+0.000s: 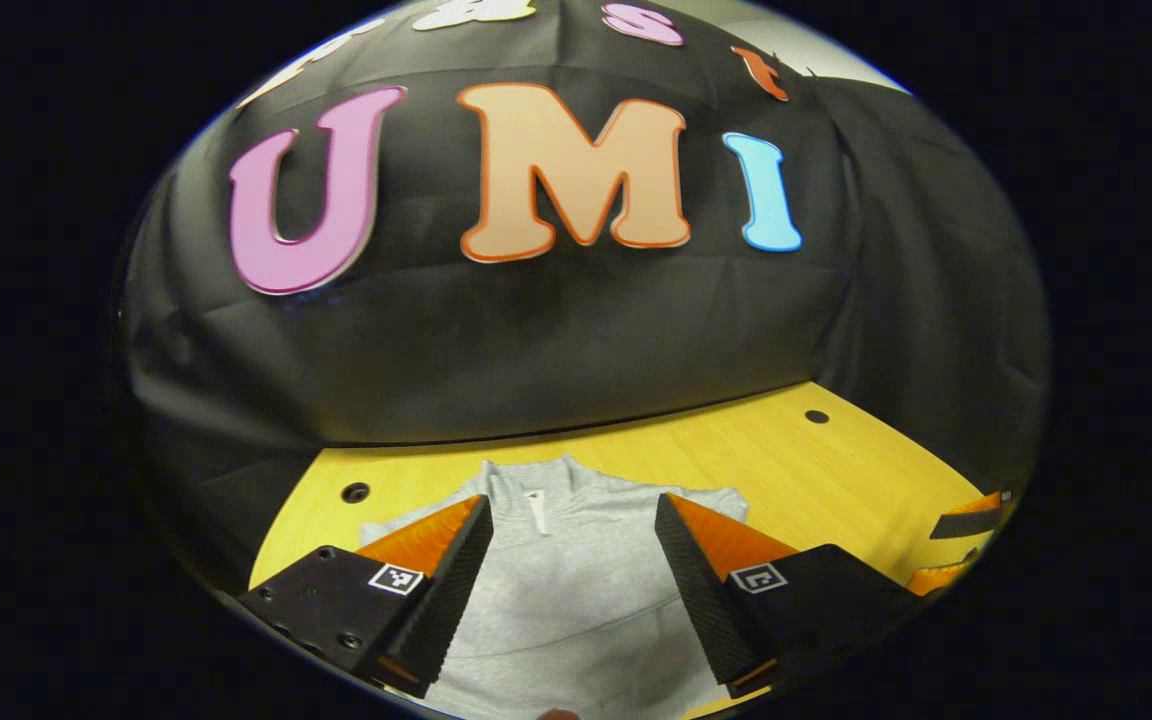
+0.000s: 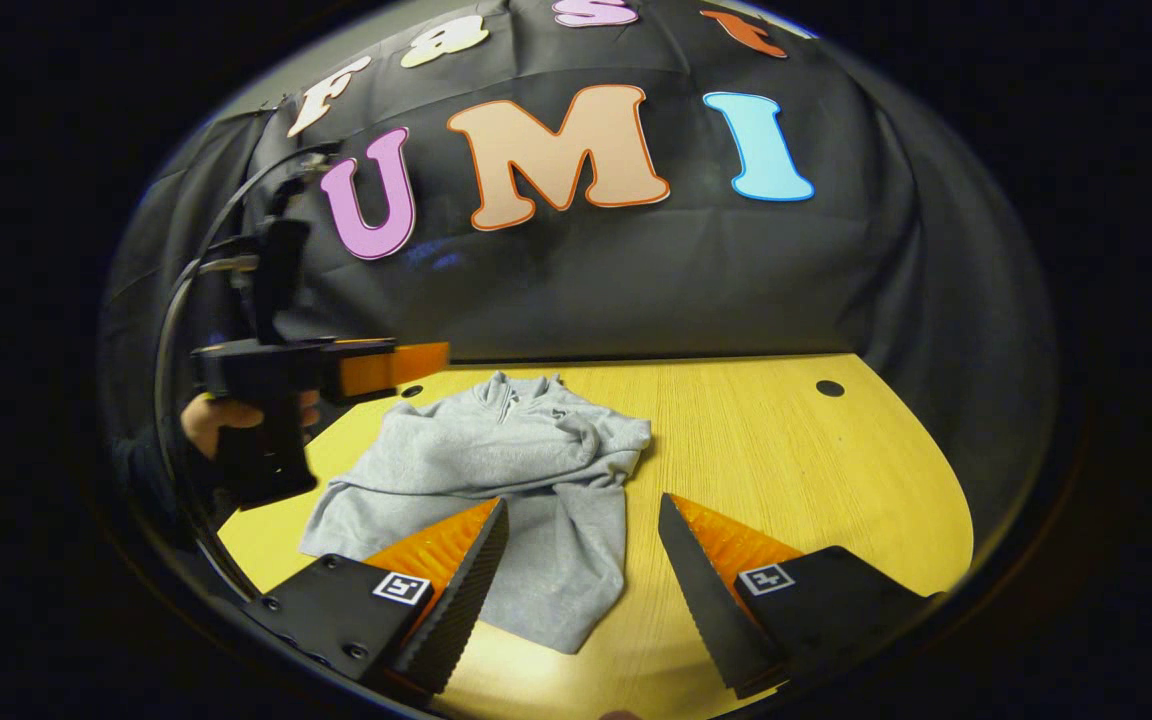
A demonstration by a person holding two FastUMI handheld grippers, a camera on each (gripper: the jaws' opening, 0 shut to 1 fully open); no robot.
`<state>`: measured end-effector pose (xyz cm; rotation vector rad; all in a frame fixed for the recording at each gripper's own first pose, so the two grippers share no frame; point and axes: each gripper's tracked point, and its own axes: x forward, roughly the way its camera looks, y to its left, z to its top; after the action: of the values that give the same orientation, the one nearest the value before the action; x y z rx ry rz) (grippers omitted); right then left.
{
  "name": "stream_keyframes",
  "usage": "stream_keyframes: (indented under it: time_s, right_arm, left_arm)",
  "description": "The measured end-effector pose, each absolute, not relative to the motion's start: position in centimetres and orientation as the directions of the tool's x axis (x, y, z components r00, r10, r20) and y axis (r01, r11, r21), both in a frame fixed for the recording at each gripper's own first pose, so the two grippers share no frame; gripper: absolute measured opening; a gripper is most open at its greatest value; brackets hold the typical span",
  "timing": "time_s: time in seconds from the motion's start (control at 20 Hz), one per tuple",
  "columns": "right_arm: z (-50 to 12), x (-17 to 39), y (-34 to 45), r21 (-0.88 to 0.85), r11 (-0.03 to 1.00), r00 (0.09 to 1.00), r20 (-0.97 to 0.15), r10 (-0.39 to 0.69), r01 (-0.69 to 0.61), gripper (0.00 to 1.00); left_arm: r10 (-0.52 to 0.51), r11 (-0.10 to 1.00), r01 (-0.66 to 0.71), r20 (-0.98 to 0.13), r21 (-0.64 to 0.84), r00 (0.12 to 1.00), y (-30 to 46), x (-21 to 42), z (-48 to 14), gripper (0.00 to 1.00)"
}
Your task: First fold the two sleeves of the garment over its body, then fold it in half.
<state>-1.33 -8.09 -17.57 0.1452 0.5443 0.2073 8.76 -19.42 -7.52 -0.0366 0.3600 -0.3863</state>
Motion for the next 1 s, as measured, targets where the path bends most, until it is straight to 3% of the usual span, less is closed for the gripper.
stream_keyframes:
  time_s: [0.2, 0.45, 0.75, 1.0]
  right_arm:
    - [-19.7, -1.1, -7.1, 0.182, 0.973, 0.812, -0.541, 0.222, -0.145, 0.96]
    - [-21.6, -1.3, -6.5, 0.139, 0.977, 0.801, -0.560, 0.211, -0.160, 0.96]
    - [-25.0, -3.0, -6.0, 0.065, 0.977, 0.759, -0.620, 0.199, -0.203, 0.96]
    - [-28.5, -4.7, -5.0, 0.074, 0.977, 0.699, -0.689, 0.194, -0.198, 0.96]
  left_arm:
    - [-0.328, 0.942, 0.333, -0.349, -0.048, 0.878, -12.9, 6.2, -8.6, 0.95]
    - [-0.238, 0.969, 0.240, -0.455, -0.055, 0.858, -6.1, 2.0, -13.5, 0.95]
    - [-0.178, 0.984, 0.145, -0.596, -0.102, 0.783, -1.7, -3.9, -20.3, 0.95]
    - [-0.187, 0.982, 0.136, -0.687, -0.128, 0.702, -0.6, -7.5, -25.3, 0.95]
